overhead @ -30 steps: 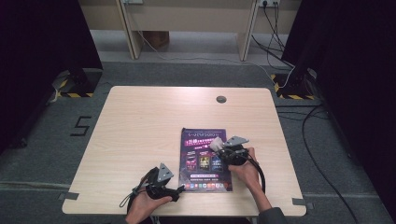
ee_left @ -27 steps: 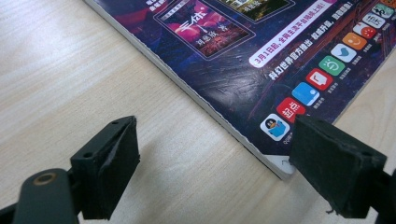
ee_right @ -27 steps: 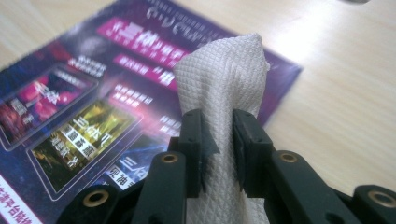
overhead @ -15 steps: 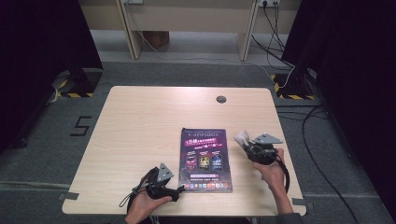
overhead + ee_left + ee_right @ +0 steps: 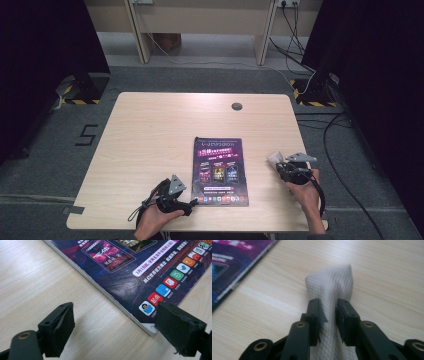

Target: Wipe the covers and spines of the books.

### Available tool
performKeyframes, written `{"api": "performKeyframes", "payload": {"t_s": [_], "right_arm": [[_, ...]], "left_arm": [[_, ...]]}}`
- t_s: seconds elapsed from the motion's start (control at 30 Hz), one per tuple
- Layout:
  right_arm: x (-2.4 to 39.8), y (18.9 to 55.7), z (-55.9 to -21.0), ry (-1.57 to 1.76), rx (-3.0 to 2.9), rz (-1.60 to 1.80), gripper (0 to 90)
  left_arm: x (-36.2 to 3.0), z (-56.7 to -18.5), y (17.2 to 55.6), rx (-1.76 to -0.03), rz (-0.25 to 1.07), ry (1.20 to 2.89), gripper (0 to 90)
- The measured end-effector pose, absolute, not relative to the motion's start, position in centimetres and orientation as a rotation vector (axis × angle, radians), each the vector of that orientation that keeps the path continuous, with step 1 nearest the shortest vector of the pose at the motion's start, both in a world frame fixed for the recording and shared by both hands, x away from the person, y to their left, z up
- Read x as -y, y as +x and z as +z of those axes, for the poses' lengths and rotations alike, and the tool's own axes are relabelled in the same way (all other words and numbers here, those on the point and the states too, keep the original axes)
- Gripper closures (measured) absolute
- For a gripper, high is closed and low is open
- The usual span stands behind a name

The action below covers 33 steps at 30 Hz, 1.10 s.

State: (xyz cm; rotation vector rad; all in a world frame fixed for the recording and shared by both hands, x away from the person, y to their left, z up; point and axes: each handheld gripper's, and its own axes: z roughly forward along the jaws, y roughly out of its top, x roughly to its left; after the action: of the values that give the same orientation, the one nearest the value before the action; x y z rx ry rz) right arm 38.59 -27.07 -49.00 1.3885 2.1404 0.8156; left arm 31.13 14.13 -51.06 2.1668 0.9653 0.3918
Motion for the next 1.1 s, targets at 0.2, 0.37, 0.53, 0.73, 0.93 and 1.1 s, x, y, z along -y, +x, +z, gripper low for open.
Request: {"api": "performKeyframes", "payload": {"t_s": [0.2,0.37,0.53,0.73,0.93,1.1], "right_arm": [[27.0,38.5,-48.4,1.443,-2.099,0.891,60.1],[25.4,38.4,-47.4,1.414,-2.105,0.963,50.6],[23.7,38.3,-47.0,1.391,-2.124,1.041,42.1],[22.1,38.7,-47.1,1.409,-2.164,1.174,33.1],[20.3,38.9,-47.7,1.400,-2.217,1.229,31.5],[18.2,39.6,-48.9,1.387,-2.294,1.206,33.7]], "left_arm": [[-14.2,-50.9,31.4,-0.939,0.372,2.182,17.4],[-14.0,-50.8,31.5,-0.926,0.348,2.168,19.1],[-14.1,-50.5,31.8,-0.943,0.338,2.134,19.2],[-14.3,-50.4,33.1,-0.980,0.325,2.093,19.2],[-13.7,-50.3,34.3,-1.004,0.271,2.062,19.2],[-13.3,-50.6,35.4,-1.019,0.275,2.077,19.4]]}}
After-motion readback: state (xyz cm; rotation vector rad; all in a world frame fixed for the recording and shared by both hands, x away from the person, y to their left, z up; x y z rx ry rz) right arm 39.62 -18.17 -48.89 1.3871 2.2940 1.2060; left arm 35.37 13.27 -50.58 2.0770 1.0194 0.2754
